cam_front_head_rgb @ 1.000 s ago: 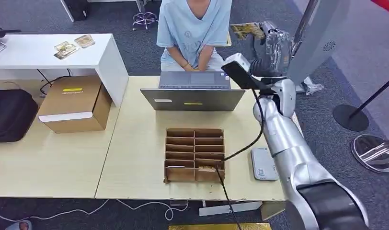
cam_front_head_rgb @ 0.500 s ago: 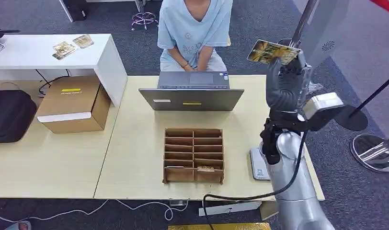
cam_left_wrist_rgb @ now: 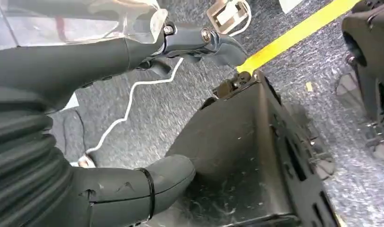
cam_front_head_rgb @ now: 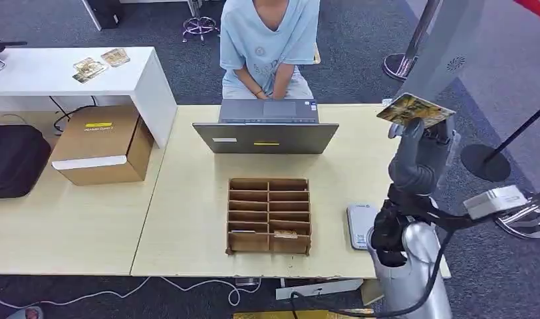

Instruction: Pass the card to the sensor for recognition and then transmit it.

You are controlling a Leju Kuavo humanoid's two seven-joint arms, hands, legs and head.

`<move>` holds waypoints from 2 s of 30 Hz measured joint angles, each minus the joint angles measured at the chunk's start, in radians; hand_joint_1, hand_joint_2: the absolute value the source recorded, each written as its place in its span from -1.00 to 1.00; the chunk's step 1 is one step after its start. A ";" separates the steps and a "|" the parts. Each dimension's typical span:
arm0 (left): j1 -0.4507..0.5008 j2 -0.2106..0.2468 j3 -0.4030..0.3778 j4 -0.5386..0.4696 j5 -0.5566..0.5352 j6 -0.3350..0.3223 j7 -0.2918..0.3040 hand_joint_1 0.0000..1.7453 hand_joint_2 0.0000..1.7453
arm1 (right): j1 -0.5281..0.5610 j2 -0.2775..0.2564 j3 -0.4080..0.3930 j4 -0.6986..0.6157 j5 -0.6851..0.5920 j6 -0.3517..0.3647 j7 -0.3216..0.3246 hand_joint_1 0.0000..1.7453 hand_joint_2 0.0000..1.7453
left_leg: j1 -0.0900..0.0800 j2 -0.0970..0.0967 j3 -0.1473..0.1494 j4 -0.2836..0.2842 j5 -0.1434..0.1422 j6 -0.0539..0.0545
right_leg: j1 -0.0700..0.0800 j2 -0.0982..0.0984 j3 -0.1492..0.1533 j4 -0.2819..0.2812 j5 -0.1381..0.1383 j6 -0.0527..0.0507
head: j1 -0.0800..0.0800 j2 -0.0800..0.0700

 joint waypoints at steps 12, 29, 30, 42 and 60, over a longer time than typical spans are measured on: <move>-0.008 0.006 -0.069 0.000 -0.056 -0.011 -0.035 -1.00 1.00 | 0.117 -0.005 -0.023 -0.006 0.047 -0.062 0.013 1.00 1.00 | 0.000 0.002 0.000 0.000 -0.001 0.000 | 0.000 0.001 0.000 0.000 0.000 0.000 | 0.000 0.000; -0.010 0.010 -0.101 0.000 -0.063 -0.010 -0.036 -1.00 1.00 | 0.165 -0.031 -0.023 0.071 0.383 -0.369 0.083 1.00 1.00 | 0.000 0.003 0.000 0.000 -0.001 0.000 | 0.000 0.001 0.000 0.000 0.000 0.000 | 0.000 0.000; -0.010 0.010 -0.101 0.000 -0.056 -0.008 -0.031 -1.00 1.00 | 0.169 -0.032 -0.024 0.074 0.450 -0.430 0.093 1.00 1.00 | 0.000 0.003 0.000 0.000 -0.001 0.000 | 0.000 0.001 0.000 0.000 0.000 0.000 | 0.000 0.000; -0.003 0.011 -0.101 0.000 -0.033 0.019 0.030 -1.00 1.00 | 0.194 0.051 -0.146 0.063 1.047 -0.638 0.082 1.00 1.00 | 0.000 0.003 0.000 0.000 -0.001 0.000 | 0.000 0.002 0.000 0.000 0.000 0.000 | 0.000 0.000; -0.002 0.011 -0.102 0.000 -0.056 0.018 0.029 -1.00 1.00 | 0.195 0.177 -0.301 0.024 1.329 -0.638 -0.066 1.00 1.00 | 0.000 0.003 0.000 0.000 -0.001 0.000 | 0.000 0.002 0.000 0.000 0.000 0.000 | 0.000 0.000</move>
